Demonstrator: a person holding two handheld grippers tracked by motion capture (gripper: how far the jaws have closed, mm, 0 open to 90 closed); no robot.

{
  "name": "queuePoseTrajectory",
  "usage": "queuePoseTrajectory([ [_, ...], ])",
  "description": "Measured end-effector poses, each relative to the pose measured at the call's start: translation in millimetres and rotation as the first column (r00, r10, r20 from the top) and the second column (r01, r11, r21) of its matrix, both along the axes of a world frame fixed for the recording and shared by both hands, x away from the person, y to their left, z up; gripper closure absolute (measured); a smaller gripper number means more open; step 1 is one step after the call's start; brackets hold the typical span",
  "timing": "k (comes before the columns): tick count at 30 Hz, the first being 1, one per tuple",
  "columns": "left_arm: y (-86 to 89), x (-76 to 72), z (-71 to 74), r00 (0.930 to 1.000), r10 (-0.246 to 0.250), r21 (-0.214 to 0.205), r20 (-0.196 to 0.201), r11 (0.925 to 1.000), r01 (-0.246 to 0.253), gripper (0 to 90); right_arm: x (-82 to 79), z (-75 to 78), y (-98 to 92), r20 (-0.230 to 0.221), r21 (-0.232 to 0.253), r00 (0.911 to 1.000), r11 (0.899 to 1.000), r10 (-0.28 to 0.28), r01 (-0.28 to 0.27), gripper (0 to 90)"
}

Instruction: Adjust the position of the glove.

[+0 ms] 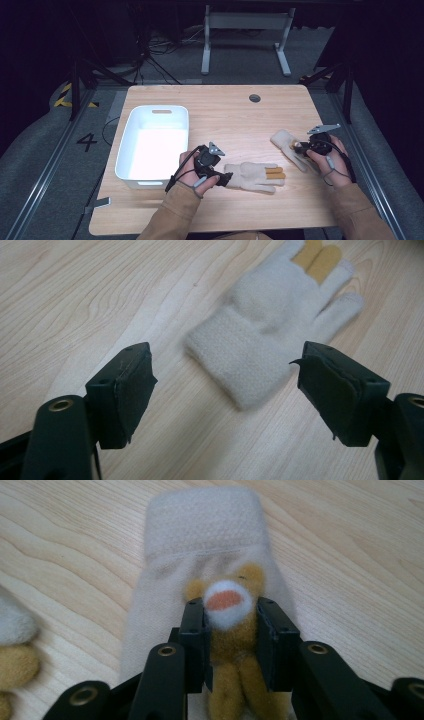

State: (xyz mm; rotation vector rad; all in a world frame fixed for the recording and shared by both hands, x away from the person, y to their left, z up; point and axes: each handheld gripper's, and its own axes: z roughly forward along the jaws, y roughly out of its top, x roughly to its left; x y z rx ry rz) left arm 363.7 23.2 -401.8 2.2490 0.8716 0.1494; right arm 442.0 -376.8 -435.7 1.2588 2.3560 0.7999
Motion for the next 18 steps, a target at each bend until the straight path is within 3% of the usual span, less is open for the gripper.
queuePoseTrajectory([
  [8, 1.6, 0.1, 1.0, 1.0000, 0.005, -0.006, 0.001, 1.0000, -0.005, 23.3, -4.4, 12.8, 0.8, 0.013, 0.030, 0.9999, 0.999, 0.011, -0.012, 69.2],
  [13, 1.0, 0.9, 2.2, 1.0000, 0.005, -0.011, 0.003, 0.9999, -0.005, 23.5, -9.6, 21.4, 3.1, 0.055, 0.038, 0.9982, 0.999, 0.025, -0.027, 68.9],
  [18, -0.4, 0.7, 1.9, 0.9999, -0.008, -0.006, 0.010, 0.9999, 0.008, 25.1, -13.1, 27.0, 4.4, 0.056, 0.042, 0.9975, 0.998, 0.043, -0.045, 68.9],
])
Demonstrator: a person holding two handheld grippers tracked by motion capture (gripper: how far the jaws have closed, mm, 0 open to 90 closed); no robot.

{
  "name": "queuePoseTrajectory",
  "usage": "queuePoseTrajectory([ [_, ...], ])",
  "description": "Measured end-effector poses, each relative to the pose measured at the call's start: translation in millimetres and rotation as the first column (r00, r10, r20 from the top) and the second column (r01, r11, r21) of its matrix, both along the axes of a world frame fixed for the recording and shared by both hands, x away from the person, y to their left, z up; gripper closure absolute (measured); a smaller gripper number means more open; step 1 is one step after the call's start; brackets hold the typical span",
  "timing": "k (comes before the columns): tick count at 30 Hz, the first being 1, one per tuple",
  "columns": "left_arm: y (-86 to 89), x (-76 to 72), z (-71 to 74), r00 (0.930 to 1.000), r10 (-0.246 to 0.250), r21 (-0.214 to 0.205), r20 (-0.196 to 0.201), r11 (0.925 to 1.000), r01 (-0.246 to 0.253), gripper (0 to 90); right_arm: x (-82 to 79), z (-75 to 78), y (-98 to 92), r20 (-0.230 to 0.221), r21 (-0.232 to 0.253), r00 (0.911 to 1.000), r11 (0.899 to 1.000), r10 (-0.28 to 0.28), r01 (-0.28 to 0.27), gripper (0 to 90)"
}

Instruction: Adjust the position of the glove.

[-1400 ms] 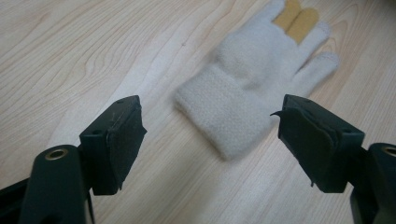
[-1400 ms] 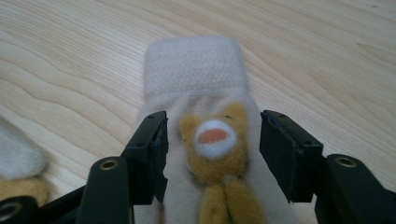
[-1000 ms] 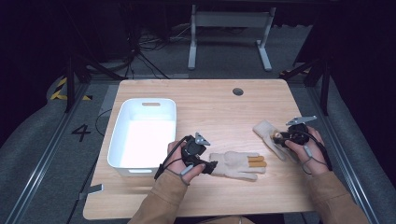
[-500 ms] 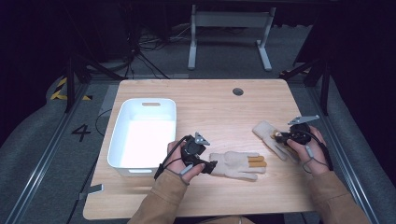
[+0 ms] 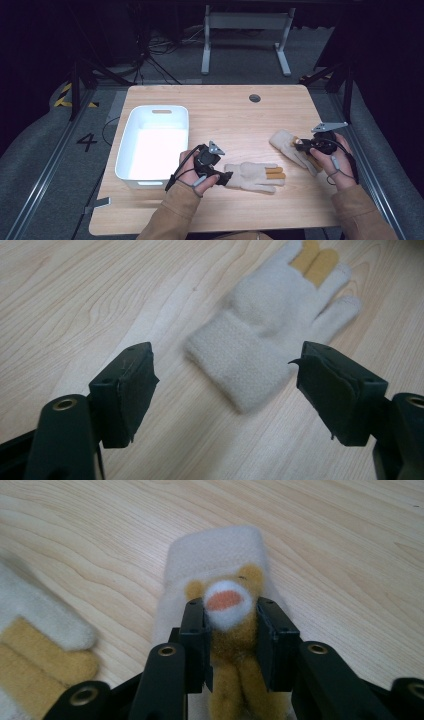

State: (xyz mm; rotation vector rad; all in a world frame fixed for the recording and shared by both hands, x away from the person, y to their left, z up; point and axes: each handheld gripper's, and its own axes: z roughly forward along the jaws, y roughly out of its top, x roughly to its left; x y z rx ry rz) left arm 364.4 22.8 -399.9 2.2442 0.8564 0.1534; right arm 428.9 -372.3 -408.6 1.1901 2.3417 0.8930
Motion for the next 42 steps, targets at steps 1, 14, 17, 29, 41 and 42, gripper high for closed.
queuePoseTrajectory([
  [1, -0.2, 0.3, 0.2, 1.0000, -0.006, -0.004, 0.003, 1.0000, 0.007, 25.8, -1.7, 2.7, 1.1, 0.004, 0.002, 1.0000, 1.000, 0.003, -0.003, 68.9],
  [14, 1.9, -0.3, 2.4, 0.9999, -0.011, -0.015, 0.005, 0.9998, 0.011, 26.1, -13.8, 27.2, 9.3, 0.060, 0.031, 0.9962, 0.997, 0.063, -0.065, 69.0],
  [17, 3.1, 0.1, 2.5, 0.9999, -0.011, -0.013, 0.001, 0.9999, 0.011, 26.1, -16.0, 31.4, 11.7, 0.065, 0.053, 0.9943, 0.995, 0.084, -0.088, 69.0],
  [29, 5.1, -0.9, 4.0, 0.9999, -0.009, -0.020, 0.006, 0.9997, 0.009, 27.0, -25.4, 44.4, 27.7, 0.101, 0.089, 0.9783, 0.978, 0.181, -0.190, 69.0],
  [41, 4.9, -1.1, 4.0, 0.9997, -0.022, -0.017, 0.007, 0.9996, 0.022, 27.8, -33.6, 48.5, 47.7, 0.106, 0.105, 0.9504, 0.947, 0.292, -0.303, 69.0],
  [42, 5.0, -1.2, 3.9, 0.9998, -0.021, -0.018, 0.005, 0.9996, 0.022, 27.8, -33.9, 48.4, 49.1, 0.105, 0.110, 0.9477, 0.944, 0.301, -0.312, 69.0],
])
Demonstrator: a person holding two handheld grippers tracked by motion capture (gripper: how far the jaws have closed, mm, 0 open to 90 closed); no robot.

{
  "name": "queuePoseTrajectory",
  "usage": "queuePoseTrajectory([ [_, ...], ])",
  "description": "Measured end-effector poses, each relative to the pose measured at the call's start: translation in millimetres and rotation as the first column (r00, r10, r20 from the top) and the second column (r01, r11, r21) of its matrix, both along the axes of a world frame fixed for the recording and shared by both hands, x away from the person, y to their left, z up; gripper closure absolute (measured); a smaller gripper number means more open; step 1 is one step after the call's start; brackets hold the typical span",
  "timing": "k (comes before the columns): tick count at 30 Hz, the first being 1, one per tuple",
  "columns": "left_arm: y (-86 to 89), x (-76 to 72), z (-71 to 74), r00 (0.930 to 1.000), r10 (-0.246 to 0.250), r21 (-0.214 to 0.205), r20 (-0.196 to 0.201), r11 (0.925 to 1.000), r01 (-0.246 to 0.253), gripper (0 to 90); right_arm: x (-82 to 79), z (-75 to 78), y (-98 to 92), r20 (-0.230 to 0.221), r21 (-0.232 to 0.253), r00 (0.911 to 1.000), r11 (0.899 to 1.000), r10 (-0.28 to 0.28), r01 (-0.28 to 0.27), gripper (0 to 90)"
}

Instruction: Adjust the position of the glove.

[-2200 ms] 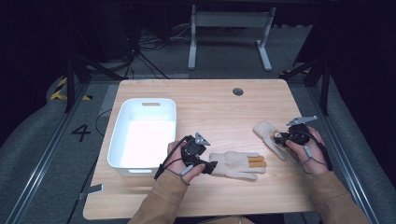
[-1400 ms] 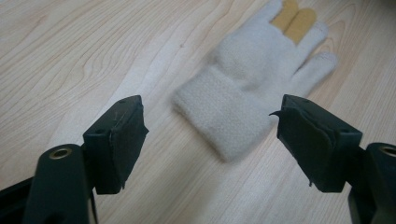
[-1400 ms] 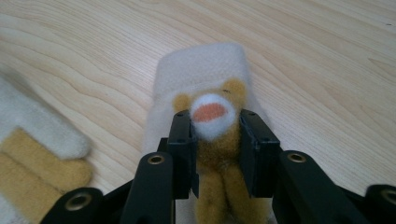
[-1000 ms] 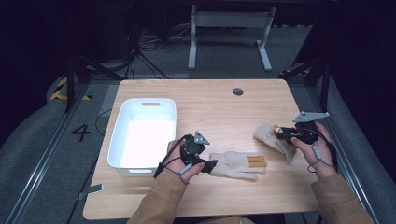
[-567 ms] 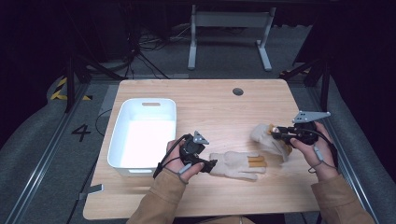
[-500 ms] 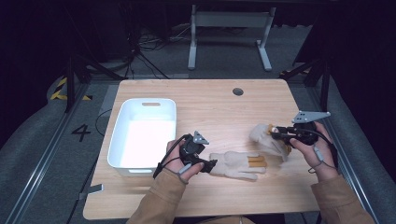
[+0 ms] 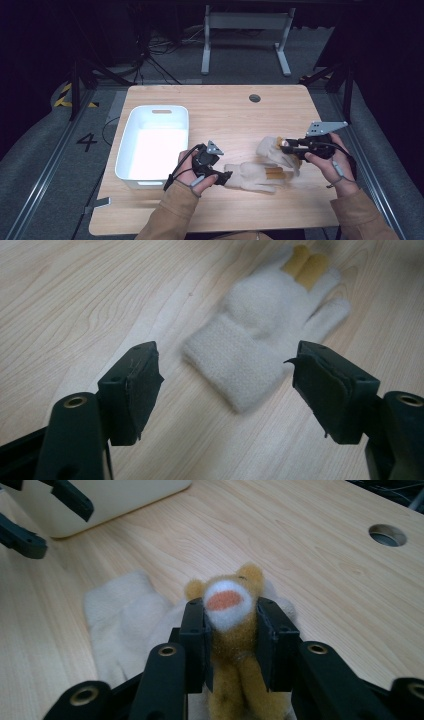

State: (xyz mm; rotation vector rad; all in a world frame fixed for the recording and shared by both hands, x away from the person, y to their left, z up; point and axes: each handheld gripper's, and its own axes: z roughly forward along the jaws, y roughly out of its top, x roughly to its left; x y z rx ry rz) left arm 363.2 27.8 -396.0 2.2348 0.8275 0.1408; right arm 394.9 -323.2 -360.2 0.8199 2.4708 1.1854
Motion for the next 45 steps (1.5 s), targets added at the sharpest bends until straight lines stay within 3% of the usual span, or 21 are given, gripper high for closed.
queuePoseTrajectory([
  [14, 2.8, -2.2, -1.8, 1.0000, 0.006, 0.009, -0.004, 0.9999, -0.005, 27.9, -3.6, 0.4, 22.4, -0.003, 0.014, 0.9945, 0.994, 0.105, -0.105, 68.9],
  [24, 11.6, -7.8, -3.2, 0.9995, 0.032, 0.013, -0.002, 0.9994, -0.032, 27.9, -0.7, 1.0, 46.2, -0.004, 0.011, 0.9814, 0.981, 0.192, -0.192, 68.9],
  [30, 14.1, -8.7, -3.5, 0.9992, 0.039, 0.016, -0.004, 0.9991, -0.039, 27.9, -0.7, -1.3, 55.9, -0.020, 0.019, 0.9712, 0.971, 0.238, -0.237, 68.8],
  [38, 11.7, -7.1, -4.2, 0.9993, 0.037, 0.017, 0.000, 0.9992, -0.037, 27.9, -8.0, -8.4, 70.4, -0.048, -0.006, 0.9435, 0.944, 0.328, -0.329, 68.5],
  [45, 9.1, -5.1, -4.1, 0.9997, 0.026, 0.013, -0.002, 0.9996, -0.026, 27.9, -8.2, -19.7, 74.1, -0.081, -0.025, 0.9260, 0.928, 0.369, -0.372, 68.4],
])
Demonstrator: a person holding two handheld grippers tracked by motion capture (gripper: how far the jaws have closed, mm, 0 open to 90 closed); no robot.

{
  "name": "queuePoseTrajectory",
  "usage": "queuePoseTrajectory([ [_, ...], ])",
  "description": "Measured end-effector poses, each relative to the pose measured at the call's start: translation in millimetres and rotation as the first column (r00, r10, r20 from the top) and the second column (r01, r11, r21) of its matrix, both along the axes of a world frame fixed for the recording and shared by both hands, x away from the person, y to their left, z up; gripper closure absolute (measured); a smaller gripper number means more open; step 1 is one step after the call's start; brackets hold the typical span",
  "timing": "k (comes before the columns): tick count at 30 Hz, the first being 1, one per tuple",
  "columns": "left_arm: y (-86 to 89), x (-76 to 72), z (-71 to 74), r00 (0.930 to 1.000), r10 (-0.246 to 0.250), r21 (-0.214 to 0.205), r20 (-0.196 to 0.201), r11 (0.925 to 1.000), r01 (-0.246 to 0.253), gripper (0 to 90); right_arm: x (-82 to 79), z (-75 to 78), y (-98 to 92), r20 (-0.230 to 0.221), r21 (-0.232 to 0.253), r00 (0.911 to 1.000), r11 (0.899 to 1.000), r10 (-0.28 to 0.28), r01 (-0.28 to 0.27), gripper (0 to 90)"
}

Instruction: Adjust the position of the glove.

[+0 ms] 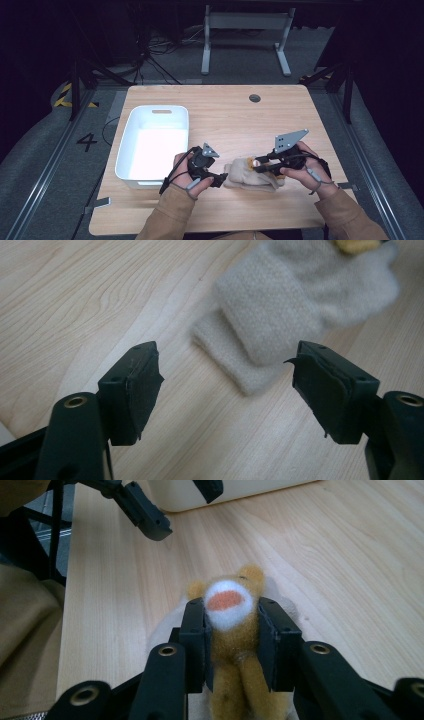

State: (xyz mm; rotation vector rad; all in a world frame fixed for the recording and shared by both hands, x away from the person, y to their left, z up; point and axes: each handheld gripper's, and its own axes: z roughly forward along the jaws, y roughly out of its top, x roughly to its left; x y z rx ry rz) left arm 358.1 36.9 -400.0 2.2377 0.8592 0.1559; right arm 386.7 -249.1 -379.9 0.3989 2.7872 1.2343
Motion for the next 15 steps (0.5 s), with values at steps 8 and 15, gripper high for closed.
queuePoseTrajectory([
  [8, -2.1, 0.6, -0.5, 1.0000, -0.008, 0.001, -0.005, 1.0000, 0.008, 27.9, -0.5, -6.5, 2.7, -0.002, -0.002, 0.9995, 1.000, 0.030, -0.030, 68.4],
  [15, -1.2, 0.3, -0.8, 1.0000, -0.001, -0.004, -0.003, 1.0000, 0.001, 27.9, -2.3, -4.0, 6.1, 0.018, 0.038, 0.9976, 0.997, 0.067, -0.067, 68.4],
])
